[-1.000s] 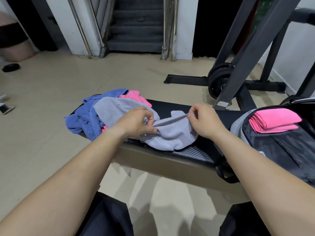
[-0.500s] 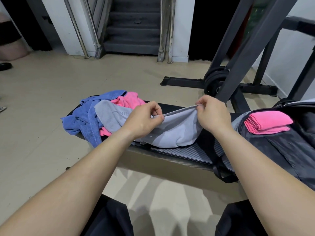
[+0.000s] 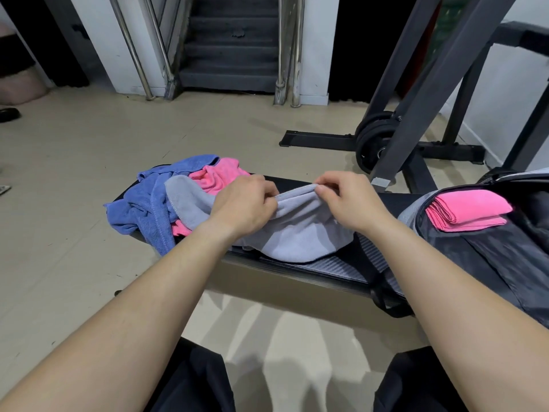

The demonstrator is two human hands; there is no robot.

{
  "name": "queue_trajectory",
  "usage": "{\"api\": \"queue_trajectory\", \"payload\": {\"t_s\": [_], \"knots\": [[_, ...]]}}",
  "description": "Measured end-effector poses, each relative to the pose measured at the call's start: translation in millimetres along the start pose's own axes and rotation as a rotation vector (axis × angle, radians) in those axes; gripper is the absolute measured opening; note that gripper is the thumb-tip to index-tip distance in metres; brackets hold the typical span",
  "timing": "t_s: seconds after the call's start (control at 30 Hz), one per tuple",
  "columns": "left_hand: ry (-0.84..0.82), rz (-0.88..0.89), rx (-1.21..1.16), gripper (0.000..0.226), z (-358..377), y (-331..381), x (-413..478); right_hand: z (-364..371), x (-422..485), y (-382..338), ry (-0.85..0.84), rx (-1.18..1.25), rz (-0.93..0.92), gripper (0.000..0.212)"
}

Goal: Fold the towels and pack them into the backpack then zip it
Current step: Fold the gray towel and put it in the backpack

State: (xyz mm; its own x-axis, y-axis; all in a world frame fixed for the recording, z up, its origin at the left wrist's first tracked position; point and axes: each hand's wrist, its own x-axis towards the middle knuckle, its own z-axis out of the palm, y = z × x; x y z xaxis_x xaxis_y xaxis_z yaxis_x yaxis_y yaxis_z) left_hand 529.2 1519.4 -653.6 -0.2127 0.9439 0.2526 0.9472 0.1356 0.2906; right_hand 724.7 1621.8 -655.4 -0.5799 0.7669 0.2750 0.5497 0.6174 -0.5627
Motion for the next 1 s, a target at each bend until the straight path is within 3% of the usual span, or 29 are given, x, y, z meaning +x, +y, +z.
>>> {"api": "queue_trajectory", "payload": {"t_s": [0.1, 0.23, 0.6, 0.73, 0.87, 1.0], "knots": [[-0.073, -0.034, 0.079, 0.017, 2, -8, 1, -10, 1, 12, 0.122, 0.007, 0.058, 0.019], [-0.021, -0.027, 0.075, 0.018, 0, -18, 0, -16, 2, 28, 0.232, -0.023, 0.184, 0.020], [0.068, -0.155, 0.002, 0.007, -7, -48, -2, -18, -2, 43, 0.287, -0.094, 0.401, 0.022], [0.101, -0.074, -0.280, 0.012, 0, -30, 0, -10, 0, 27, 0.187, -0.027, 0.248, 0.023], [0.010, 0.001, -0.513, 0.012, 11, -4, 1, 1, -1, -4, 0.010, 0.097, 0.030, 0.014], [-0.064, 0.014, -0.732, 0.008, 19, 9, 2, 9, -2, -20, 0.006, 0.215, -0.029, 0.008]]}}
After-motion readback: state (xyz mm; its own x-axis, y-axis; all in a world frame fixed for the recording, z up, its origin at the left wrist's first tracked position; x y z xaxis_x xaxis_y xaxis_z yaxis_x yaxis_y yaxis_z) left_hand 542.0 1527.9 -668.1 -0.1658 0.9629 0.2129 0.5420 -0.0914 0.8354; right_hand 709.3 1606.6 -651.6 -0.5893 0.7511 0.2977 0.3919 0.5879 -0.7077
